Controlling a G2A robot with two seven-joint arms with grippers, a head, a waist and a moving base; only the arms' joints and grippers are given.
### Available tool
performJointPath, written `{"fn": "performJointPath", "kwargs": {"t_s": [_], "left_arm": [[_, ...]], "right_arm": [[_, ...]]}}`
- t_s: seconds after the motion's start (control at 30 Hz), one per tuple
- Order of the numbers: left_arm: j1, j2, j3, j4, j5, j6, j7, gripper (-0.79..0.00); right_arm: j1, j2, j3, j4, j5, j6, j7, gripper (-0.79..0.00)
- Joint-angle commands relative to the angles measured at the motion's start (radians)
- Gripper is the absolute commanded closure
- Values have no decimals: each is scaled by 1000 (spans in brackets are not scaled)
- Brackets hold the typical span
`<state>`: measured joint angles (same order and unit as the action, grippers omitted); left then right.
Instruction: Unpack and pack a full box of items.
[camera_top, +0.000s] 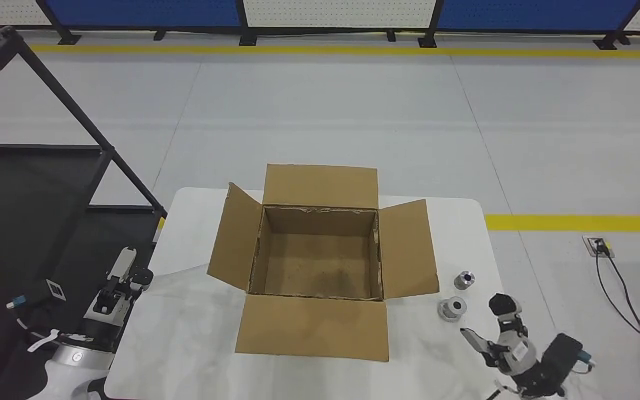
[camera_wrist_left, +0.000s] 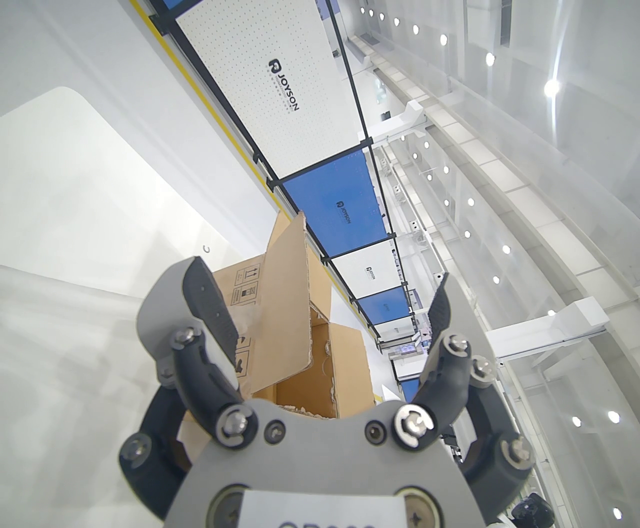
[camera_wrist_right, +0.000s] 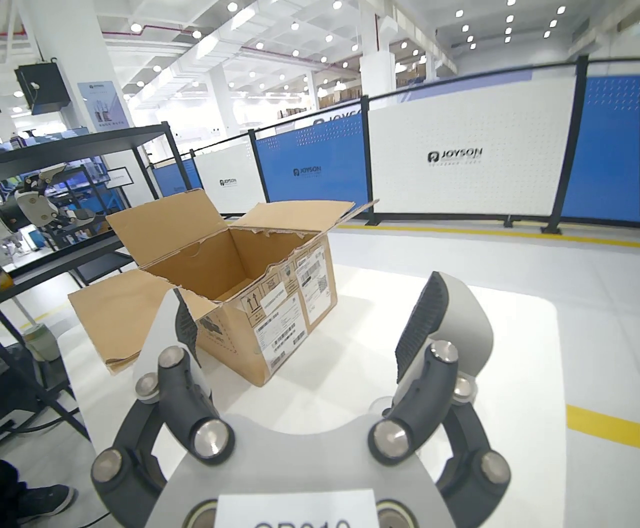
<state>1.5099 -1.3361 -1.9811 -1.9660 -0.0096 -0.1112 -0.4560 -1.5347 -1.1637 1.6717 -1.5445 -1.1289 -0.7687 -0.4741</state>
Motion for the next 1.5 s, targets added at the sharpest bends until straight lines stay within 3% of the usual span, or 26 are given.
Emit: {"fn": "performJointPath", "kwargs": {"t_s": [0.0, 0.3, 0.37, 0.53, 0.57, 0.63, 0.67, 0.7, 0.8, 0.87, 1.17, 1.47], "left_arm": [[0, 0, 0, 0, 0, 0, 0, -785], [0, 0, 0, 0, 0, 0, 0, -785], [0, 0, 0, 0, 0, 0, 0, -785], [0, 0, 0, 0, 0, 0, 0, -785], [0, 0, 0, 0, 0, 0, 0, -785], [0, 0, 0, 0, 0, 0, 0, -785], [0, 0, 0, 0, 0, 0, 0, -785], [0, 0, 0, 0, 0, 0, 0, -785], [0, 0, 0, 0, 0, 0, 0, -785], [0, 0, 0, 0, 0, 0, 0, -785], [0, 0, 0, 0, 0, 0, 0, -785], [0, 0, 0, 0, 0, 0, 0, -785]], "right_arm": [[59, 2, -25, 20, 140, -34, 202, -785], [287, 43, -80, 152, 822, -130, 948, -785], [331, 57, -84, 178, 939, -101, 1097, -785], [390, 80, -93, 215, 1156, -76, 1325, -785], [395, 83, -92, 221, 1179, -75, 1348, -785], [401, 88, -96, 223, 1201, -70, 1381, -631], [403, 90, -99, 222, 1207, -67, 1390, -545], [403, 91, -102, 219, 1213, -63, 1395, -397], [404, 95, -109, 205, 1209, -43, 1399, -345], [406, 98, -113, 193, 1198, -23, 1395, -268], [419, 106, -135, 158, 1171, 48, 1376, -206], [420, 110, -162, 134, 1134, 83, 1337, 0]]}}
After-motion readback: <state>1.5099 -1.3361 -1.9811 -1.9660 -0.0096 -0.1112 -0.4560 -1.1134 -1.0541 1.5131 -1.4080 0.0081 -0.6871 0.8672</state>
